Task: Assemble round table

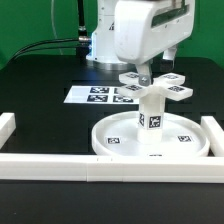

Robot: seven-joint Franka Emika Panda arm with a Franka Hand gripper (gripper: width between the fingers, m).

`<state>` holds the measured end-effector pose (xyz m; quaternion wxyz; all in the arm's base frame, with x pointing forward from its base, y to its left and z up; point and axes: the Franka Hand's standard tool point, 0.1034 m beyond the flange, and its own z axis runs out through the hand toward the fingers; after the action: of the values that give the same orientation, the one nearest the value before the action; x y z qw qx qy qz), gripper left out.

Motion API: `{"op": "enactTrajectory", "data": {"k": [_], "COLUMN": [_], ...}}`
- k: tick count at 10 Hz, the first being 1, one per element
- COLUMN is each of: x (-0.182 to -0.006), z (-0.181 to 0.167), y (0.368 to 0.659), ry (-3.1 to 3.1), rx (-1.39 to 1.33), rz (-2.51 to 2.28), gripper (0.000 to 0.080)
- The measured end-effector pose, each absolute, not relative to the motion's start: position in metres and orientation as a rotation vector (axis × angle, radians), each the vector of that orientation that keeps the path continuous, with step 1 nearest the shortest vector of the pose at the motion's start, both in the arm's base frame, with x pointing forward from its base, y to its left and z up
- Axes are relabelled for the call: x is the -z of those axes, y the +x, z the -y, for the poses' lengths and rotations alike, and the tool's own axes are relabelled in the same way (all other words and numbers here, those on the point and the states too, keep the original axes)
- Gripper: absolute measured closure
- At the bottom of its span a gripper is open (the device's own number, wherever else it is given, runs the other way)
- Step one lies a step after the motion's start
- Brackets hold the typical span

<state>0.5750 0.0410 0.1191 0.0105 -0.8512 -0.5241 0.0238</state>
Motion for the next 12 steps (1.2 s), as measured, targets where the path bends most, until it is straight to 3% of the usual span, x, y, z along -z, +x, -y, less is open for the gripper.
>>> {"op": "enactTrajectory", "data": {"k": [6,12], "x": [-0.119,-0.112], "z": [-0.032,-0.041], "y": [0.578,0.576], "ry": [-2.378,-2.373], "rx": [-0.077,-0.074], "rz": [2.066,2.075], "gripper": [0.0150,0.0150]}}
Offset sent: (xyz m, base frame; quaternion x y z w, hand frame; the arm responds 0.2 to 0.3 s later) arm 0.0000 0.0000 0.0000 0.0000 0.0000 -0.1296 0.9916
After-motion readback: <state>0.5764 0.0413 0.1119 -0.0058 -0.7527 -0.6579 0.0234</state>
